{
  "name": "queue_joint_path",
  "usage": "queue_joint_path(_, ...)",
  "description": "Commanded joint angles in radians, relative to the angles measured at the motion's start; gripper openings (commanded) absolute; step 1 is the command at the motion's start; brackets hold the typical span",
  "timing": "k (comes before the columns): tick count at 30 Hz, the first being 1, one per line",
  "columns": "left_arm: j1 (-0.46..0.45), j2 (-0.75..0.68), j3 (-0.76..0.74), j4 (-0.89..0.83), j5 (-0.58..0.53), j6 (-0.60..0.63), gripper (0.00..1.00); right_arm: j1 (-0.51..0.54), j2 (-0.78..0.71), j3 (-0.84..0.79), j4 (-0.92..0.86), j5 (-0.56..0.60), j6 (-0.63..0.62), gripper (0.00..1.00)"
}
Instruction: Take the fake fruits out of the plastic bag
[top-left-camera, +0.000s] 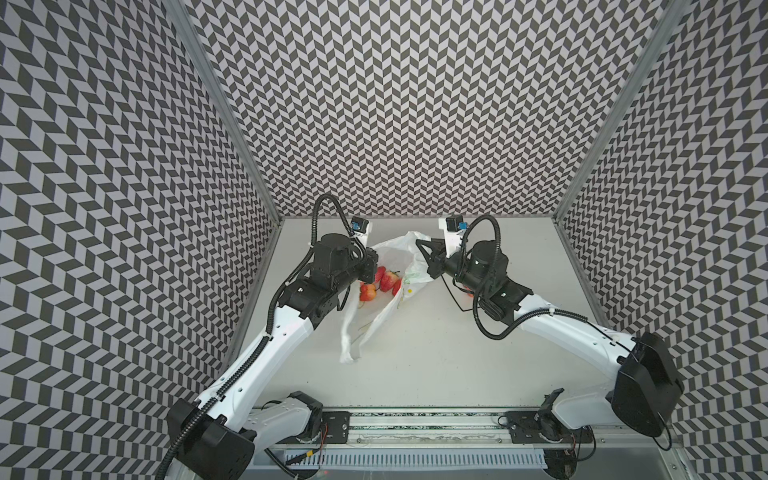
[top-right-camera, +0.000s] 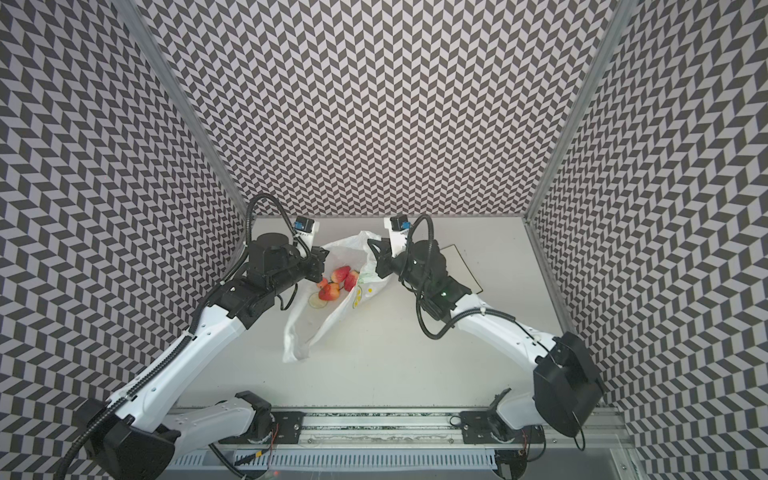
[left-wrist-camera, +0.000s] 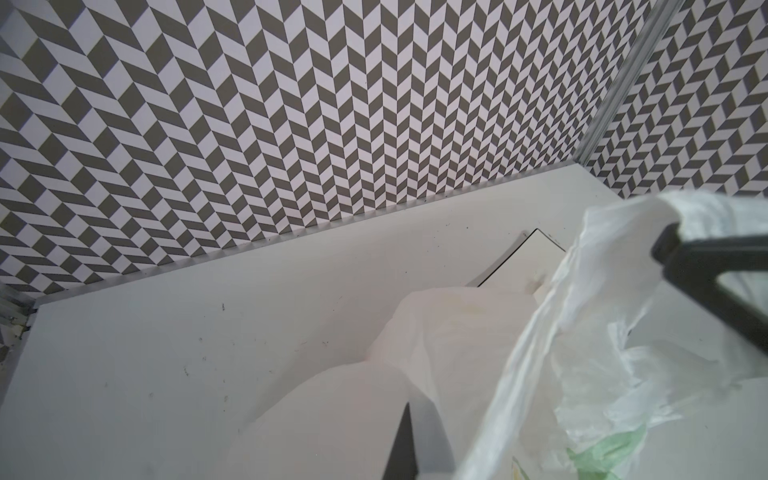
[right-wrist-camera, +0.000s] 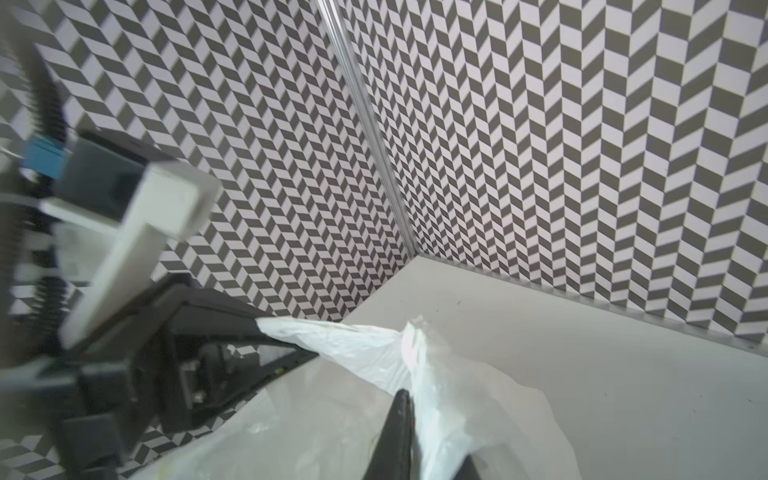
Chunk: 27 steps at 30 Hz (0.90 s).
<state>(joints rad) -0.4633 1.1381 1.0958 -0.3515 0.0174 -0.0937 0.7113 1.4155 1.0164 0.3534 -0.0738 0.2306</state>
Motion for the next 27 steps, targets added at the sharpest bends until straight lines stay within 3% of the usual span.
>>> queue_joint_path(1,-0.006,-0.026,-0.021,0.075,-0.022,-0.071,0.0,0.001,-0.039,-0.033,0.05,0.086,0.008,0.1)
queue_joint_path(5,-0.005,-0.009,-0.036,0.074,-0.008,-0.06,0.0,-0.003,-0.034,-0.023,-0.008,0.119,0.0,0.18)
queue_joint_path(9,-0.005,-0.005,-0.08,0.083,0.044,-0.064,0.0,-0.003,-0.07,-0.031,-0.101,0.137,-0.009,0.53)
queue_joint_path(13,-0.004,-0.018,-0.112,0.096,0.072,-0.066,0.0,-0.004,-0.196,-0.085,-0.176,0.123,-0.024,0.69)
queue_joint_path(17,-0.003,-0.023,-0.118,0.096,0.087,-0.061,0.0,-0.004,-0.37,-0.165,-0.266,0.124,-0.072,0.72)
queue_joint_path(21,-0.002,-0.024,-0.121,0.096,0.096,-0.055,0.0,-0.003,-0.522,-0.234,-0.339,0.075,-0.17,0.67)
queue_joint_path(24,-0.002,-0.026,-0.121,0.095,0.101,-0.052,0.0,0.011,-0.562,-0.26,-0.401,-0.06,-0.259,0.62)
queue_joint_path(27,0.0,-0.029,-0.12,0.091,0.106,-0.051,0.0,0.08,-0.542,-0.263,-0.422,-0.022,-0.297,0.53)
